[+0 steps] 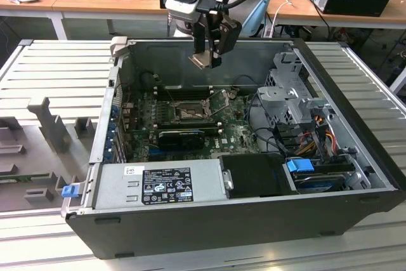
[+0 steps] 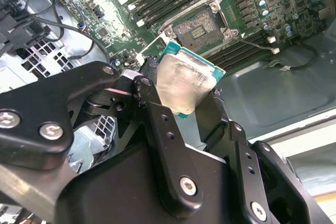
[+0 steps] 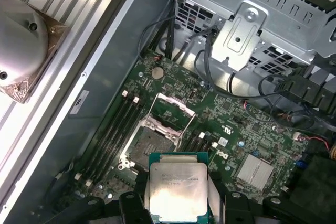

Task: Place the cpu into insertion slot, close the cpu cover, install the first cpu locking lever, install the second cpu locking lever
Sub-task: 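Place the cpu into insertion slot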

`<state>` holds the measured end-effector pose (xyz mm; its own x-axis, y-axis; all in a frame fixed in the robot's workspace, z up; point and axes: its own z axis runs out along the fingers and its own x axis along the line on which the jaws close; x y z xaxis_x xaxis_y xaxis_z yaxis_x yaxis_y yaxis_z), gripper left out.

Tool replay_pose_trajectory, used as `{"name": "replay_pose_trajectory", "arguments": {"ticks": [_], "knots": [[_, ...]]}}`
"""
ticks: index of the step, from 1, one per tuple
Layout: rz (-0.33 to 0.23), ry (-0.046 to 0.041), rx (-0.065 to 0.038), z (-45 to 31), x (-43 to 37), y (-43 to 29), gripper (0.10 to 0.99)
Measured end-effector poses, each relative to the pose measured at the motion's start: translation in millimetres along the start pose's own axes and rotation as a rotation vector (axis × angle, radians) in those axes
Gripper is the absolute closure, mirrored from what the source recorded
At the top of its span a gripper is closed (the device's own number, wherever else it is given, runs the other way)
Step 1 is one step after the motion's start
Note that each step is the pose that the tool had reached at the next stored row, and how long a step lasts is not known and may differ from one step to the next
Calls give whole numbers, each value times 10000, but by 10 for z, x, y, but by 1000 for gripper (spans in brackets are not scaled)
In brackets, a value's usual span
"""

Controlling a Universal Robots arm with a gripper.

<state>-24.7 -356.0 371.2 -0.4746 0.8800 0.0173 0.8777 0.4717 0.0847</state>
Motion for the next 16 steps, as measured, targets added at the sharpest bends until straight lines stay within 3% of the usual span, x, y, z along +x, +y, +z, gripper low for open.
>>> {"name": "replay_pose_trajectory", "arguments": {"ticks": [16], "knots": [[988, -103, -8, 1, 0, 0, 553]]}}
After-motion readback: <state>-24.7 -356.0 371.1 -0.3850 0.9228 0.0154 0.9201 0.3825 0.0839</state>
